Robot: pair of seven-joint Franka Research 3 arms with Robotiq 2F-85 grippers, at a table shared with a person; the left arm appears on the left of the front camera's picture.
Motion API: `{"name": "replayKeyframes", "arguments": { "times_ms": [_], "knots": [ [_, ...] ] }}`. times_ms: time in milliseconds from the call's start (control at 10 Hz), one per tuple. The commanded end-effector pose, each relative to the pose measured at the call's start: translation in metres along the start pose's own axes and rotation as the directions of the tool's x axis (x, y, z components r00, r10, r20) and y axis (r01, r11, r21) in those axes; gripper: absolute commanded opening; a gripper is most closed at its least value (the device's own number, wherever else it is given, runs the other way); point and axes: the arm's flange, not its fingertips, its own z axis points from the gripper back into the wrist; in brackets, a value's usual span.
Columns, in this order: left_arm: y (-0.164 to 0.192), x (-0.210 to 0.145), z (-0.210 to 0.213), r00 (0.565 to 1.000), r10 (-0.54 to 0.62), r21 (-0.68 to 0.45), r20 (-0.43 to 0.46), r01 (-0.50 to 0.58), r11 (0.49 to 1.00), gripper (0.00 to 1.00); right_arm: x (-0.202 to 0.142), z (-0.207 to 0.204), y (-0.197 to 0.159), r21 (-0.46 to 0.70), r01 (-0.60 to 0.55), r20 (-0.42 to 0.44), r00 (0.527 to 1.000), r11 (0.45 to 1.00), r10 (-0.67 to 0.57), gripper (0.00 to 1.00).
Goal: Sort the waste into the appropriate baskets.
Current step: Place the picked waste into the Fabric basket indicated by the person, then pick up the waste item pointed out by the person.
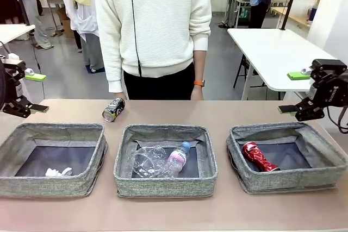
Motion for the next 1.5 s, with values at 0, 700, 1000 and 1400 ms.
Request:
{"name": "replayKeyframes", "arguments": {
  "times_ms": [0, 700, 1000, 1400],
  "knots": [
    [-0.0019, 0.0, 0.0, 1.0, -0.001, 0.004, 0.003, 0.001, 1.0, 1.0, -0.0008, -0.0004, 0.0013, -0.012, 0.024, 0.002, 1.0, 1.0, -0.024, 1.0],
    [-0.0019, 0.0, 0.0, 1.0, -0.001, 0.004, 0.003, 0.001, 1.0, 1.0, -0.0008, -0.0004, 0.0013, -0.012, 0.024, 0.002, 1.0, 1.0, -0.024, 1.0],
    [-0.0019, 0.0, 0.0, 1.0, -0.001, 0.004, 0.003, 0.001, 1.0, 1.0, -0.0008, -0.0004, 0.0013, -0.012, 0.024, 0.002, 1.0, 1.0, -0.024, 1.0],
    [-0.0019, 0.0, 0.0, 1.0, -0.001, 0.004, 0.003, 0.001, 1.0, 1.0, -0.0008, -0.0004, 0.0013, -0.012, 0.024, 0.002, 1.0, 1.0, -0.024, 1.0]
  ]
}}
